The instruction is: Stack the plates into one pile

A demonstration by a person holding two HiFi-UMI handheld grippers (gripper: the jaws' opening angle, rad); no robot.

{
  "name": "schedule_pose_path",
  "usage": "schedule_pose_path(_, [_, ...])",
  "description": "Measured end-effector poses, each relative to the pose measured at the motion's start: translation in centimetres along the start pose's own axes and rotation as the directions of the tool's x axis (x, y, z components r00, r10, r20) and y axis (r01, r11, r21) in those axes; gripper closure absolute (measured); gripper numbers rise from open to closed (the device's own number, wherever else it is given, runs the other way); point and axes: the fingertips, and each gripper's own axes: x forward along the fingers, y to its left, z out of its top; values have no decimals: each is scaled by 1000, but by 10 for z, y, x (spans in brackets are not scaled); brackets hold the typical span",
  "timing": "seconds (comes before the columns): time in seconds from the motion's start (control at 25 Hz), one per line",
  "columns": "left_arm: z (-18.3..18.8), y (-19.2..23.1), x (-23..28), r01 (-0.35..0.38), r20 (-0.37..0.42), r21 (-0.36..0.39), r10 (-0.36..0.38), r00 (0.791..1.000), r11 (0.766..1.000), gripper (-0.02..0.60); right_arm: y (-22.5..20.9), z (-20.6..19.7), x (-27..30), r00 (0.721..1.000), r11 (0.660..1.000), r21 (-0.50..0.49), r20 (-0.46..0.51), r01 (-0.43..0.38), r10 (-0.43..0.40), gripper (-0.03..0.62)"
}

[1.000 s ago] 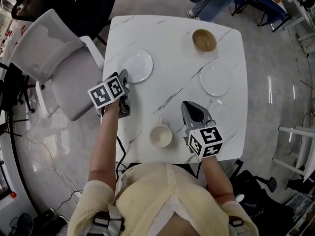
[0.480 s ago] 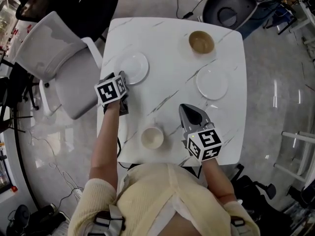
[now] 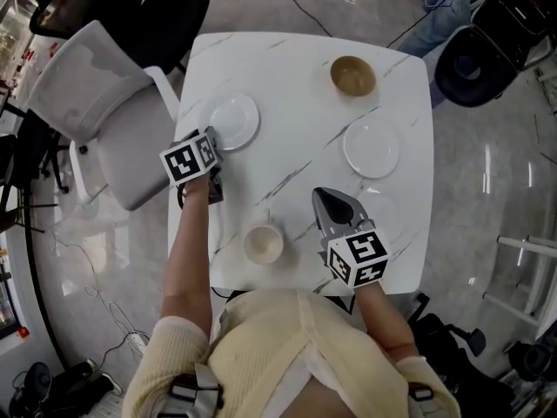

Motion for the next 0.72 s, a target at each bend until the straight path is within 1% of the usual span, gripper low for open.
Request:
schedule_pose_path(0.08, [3, 0, -4, -5, 13, -7, 5, 1000, 1000, 458, 1, 0, -2, 1000, 1000, -4, 0, -2, 2, 591])
schedule_pose_path(0.2, [14, -4, -13, -10, 57, 34, 8, 998, 999, 481, 1, 1, -5, 1000, 1000, -6, 3, -1, 1, 591])
schedule_pose_path(0.28, [22, -9, -21, 2, 91, 50, -6, 996, 999, 501, 1, 0, -6, 1000, 1000, -6, 7, 1, -1, 591])
schedule_pose_path(0.4, [31, -16, -31, 20, 134, 53, -27, 991, 998, 518, 2, 0, -8, 1000, 1000, -4, 14, 1, -1, 591])
schedule_pose_path(0.52, [37, -21, -43, 18, 159, 76, -30, 987, 997, 529, 4, 1, -10, 1000, 1000, -3, 21, 4, -4, 591])
schedule_pose_path(0.72, [44, -34, -58, 47, 186, 111, -68, 980, 993, 541, 9, 2, -16, 999, 1000, 7, 34, 4, -4, 591])
